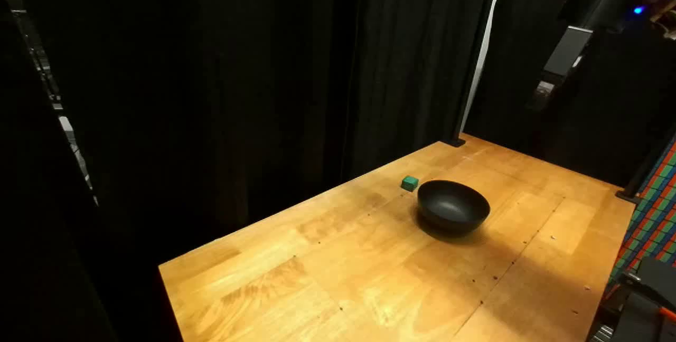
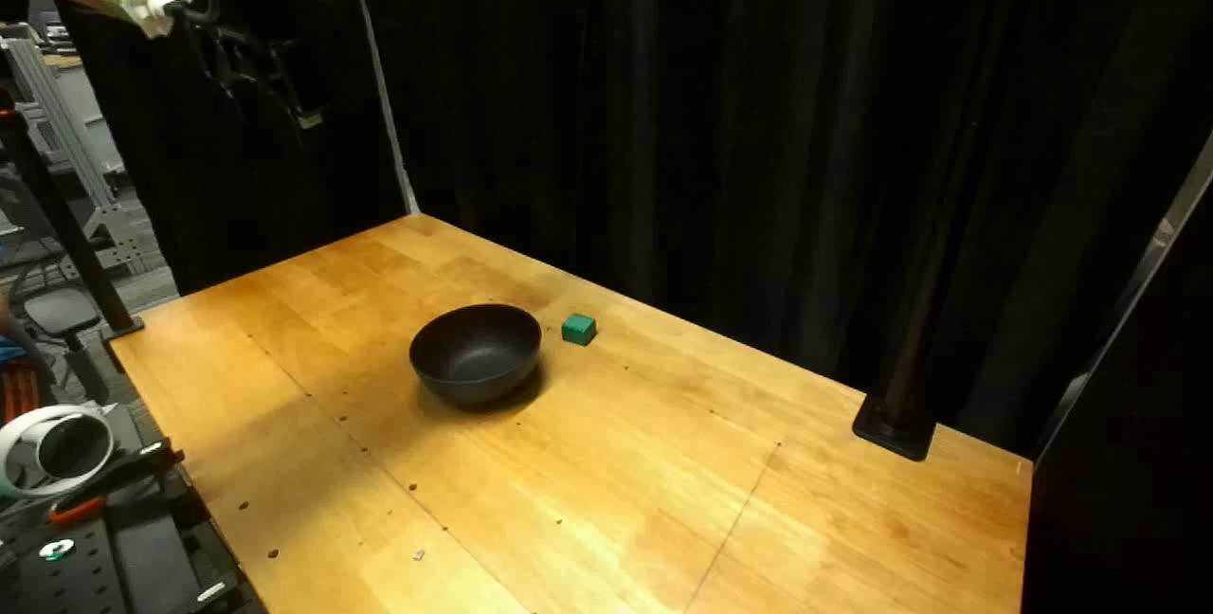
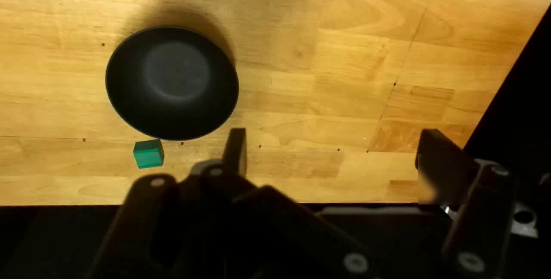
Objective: Put the green block into the black bowl.
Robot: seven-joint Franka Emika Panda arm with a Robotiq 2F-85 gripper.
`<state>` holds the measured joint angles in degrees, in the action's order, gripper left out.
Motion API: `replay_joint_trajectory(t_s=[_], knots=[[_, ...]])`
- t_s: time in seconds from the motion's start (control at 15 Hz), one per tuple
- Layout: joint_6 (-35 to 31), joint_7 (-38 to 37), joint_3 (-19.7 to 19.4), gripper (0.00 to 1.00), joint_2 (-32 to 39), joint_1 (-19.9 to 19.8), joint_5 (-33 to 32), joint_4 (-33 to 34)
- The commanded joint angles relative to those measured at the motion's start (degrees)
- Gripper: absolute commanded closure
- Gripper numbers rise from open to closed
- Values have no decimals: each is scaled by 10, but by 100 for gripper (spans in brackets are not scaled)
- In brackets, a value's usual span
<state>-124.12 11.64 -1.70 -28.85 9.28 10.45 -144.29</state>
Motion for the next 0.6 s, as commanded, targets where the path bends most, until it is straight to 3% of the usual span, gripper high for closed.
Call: replay_joint_trajectory(t_s=[0.0,0.33,0.53], knots=[[2,2,5,0,0,-6,3,4],[2,2,5,0,-3,-6,3,11],[-37,-34,25,0,106,-22,-28,65]])
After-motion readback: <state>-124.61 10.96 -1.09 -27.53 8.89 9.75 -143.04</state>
